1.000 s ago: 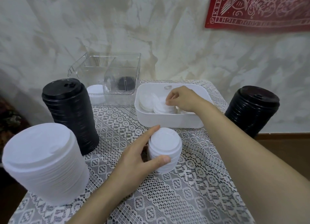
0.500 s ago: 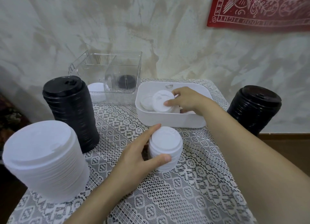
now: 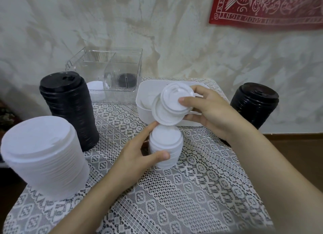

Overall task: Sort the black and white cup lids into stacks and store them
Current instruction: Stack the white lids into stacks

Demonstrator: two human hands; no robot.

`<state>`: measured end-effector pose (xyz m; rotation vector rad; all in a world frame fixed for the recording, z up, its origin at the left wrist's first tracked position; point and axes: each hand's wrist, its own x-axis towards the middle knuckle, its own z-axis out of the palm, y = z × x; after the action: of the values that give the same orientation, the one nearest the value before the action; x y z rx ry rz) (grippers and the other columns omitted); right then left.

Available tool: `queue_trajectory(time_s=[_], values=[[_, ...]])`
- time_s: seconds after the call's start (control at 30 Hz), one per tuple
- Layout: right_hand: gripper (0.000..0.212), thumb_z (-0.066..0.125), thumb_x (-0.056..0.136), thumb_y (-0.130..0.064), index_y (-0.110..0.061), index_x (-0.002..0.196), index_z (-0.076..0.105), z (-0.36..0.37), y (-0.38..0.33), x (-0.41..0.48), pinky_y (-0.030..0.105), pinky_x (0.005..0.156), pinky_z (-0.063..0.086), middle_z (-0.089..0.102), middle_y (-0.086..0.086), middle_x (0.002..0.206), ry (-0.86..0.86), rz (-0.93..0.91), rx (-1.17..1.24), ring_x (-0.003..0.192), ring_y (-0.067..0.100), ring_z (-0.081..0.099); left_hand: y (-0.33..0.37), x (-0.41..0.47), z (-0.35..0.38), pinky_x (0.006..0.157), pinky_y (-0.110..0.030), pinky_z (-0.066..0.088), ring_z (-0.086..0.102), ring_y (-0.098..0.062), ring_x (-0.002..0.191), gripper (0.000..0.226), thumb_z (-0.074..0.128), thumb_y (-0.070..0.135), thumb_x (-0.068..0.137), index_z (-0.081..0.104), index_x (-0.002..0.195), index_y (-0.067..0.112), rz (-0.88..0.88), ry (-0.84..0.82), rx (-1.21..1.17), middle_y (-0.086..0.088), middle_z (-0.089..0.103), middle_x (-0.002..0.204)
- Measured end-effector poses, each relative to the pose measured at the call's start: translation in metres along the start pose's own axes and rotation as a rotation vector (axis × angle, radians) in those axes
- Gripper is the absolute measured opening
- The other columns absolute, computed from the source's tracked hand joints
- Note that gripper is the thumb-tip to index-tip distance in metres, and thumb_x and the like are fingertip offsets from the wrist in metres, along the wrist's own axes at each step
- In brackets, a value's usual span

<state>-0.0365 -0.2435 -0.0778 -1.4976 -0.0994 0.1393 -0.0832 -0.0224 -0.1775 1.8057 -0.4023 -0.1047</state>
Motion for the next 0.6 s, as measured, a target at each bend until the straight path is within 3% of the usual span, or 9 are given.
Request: queue_trajectory(time_s=[0.13,0.17,0.23,0.3,0.4,0.5,0.6], values=[[0.017,0.067,0.094,-0.004,-0.011,0.11,0.065,-0.002,0.006,-0.018,0.031,0.071,0.062,0.075,0.002,0.091,-0.004,0.034,0.113,0.082,0.017,0.073,0.004,0.001,-0.004,0.116,-0.039,0.042,0.05,0.004,0.136,0.093,0.077,0.072,0.07,0.041,0.152,0.046,0.042,0.073,0.02,0.029,0.054,0.146],[0.017,0.067,0.094,-0.005,-0.011,0.11,0.065,-0.002,0.009,-0.022,0.03,0.071,0.062,0.076,0.003,0.092,-0.018,0.042,0.118,0.082,0.016,0.073,0.007,0.001,-0.005,0.117,-0.041,0.041,0.049,0.005,0.136,0.085,0.073,0.075,0.075,0.043,0.15,0.048,0.062,0.11,0.027,0.03,0.053,0.146],[0.02,0.067,0.094,-0.005,-0.01,0.113,0.065,0.001,0.014,-0.028,0.028,0.072,0.062,0.076,0.003,0.096,-0.034,0.053,0.131,0.084,0.015,0.073,0.013,0.001,-0.005,0.116,-0.042,0.044,0.053,0.001,0.134,0.059,0.073,0.06,0.085,0.051,0.139,0.054,0.105,0.19,-0.024,0.027,0.058,0.142],[0.025,0.067,0.095,-0.004,-0.008,0.119,0.065,0.003,0.017,-0.03,0.028,0.072,0.061,0.075,0.005,0.101,-0.04,0.062,0.144,0.086,0.015,0.072,0.018,0.001,-0.004,0.111,-0.038,0.049,0.061,-0.005,0.129,0.045,0.076,0.038,0.085,0.063,0.127,0.051,0.152,0.258,-0.122,0.02,0.068,0.133],[0.028,0.066,0.095,-0.002,-0.01,0.121,0.065,0.005,0.019,-0.032,0.027,0.074,0.06,0.075,0.007,0.104,-0.033,0.054,0.162,0.089,0.017,0.071,0.025,0.0,0.0,0.096,-0.022,0.055,0.069,-0.006,0.117,0.039,0.071,0.019,0.084,0.068,0.12,0.033,0.197,0.332,-0.22,0.016,0.075,0.118],[0.032,0.065,0.095,0.0,-0.013,0.124,0.063,0.009,0.017,-0.032,0.027,0.078,0.061,0.077,0.006,0.103,-0.023,0.015,0.175,0.09,0.017,0.072,0.029,-0.001,-0.001,0.085,-0.013,0.054,0.072,0.0,0.104,0.035,0.067,0.019,0.085,0.068,0.118,0.028,0.186,0.376,-0.241,0.016,0.079,0.105],[0.037,0.066,0.095,0.0,-0.017,0.127,0.062,0.011,0.015,-0.032,0.028,0.081,0.061,0.077,0.005,0.103,-0.007,-0.051,0.157,0.09,0.016,0.071,0.031,-0.003,-0.003,0.086,-0.009,0.05,0.07,0.003,0.106,0.037,0.062,0.027,0.089,0.063,0.125,0.036,0.169,0.377,-0.206,0.017,0.078,0.106]])
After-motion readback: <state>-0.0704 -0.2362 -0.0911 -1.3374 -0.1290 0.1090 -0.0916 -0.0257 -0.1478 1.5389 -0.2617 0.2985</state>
